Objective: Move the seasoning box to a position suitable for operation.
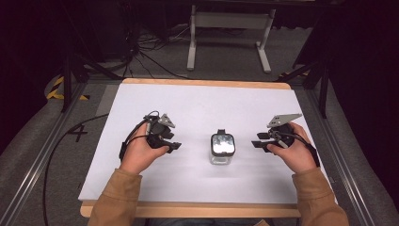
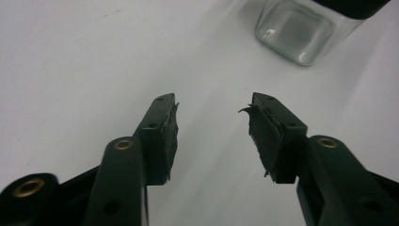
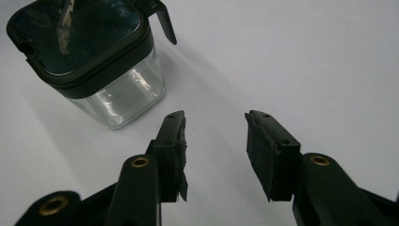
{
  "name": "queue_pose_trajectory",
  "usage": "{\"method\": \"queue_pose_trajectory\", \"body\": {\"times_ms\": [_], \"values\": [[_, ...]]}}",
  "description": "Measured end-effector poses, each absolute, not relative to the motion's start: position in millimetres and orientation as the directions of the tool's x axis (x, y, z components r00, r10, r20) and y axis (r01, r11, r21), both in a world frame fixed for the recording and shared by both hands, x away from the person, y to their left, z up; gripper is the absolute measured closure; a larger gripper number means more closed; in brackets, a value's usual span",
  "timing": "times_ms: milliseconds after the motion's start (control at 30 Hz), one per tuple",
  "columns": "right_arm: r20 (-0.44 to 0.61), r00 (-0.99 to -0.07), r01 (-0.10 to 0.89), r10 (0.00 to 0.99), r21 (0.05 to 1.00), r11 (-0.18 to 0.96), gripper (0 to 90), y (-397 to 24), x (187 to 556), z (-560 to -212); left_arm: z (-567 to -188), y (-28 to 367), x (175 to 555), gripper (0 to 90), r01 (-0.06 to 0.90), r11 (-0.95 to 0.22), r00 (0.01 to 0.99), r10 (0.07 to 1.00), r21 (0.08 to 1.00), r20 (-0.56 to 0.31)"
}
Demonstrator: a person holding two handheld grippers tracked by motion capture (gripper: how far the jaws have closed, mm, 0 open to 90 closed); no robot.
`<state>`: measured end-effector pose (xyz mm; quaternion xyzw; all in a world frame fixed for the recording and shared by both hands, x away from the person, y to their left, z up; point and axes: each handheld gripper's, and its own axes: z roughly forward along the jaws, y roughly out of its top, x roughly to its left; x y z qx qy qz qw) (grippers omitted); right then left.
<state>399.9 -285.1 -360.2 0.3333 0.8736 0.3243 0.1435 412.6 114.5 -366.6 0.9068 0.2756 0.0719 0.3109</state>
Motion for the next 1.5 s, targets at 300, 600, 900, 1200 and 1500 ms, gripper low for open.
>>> {"method": "queue_pose_trajectory", "body": {"times_ms": [300, 600, 900, 1200, 1500], "values": [[-0.023, -0.723, 0.513, 0.69, 0.652, 0.559, 64.9, -293, 392, -359, -356, 109, 410, 75.6, 0.453, -0.651, 0.854, 0.514, 0.61, -0.086], [0.024, -0.716, 0.55, 0.698, 0.635, 0.543, 89.7, -290, 387, -361, -356, 104, 411, 76.7, 0.492, -0.644, 0.845, 0.515, 0.586, -0.144], [0.02, -0.752, 0.525, 0.658, 0.621, 0.582, 89.8, -273, 388, -368, -354, 106, 410, 71.9, 0.501, -0.634, 0.84, 0.521, 0.59, -0.153], [0.013, -0.77, 0.507, 0.637, 0.618, 0.601, 89.9, -260, 388, -375, -354, 100, 406, 73.2, 0.483, -0.637, 0.851, 0.502, 0.601, -0.152], [0.023, -0.786, 0.456, 0.617, 0.695, 0.555, 90.0, -248, 392, -366, -356, 95, 402, 72.9, 0.474, -0.65, 0.859, 0.489, 0.594, -0.151]]}}
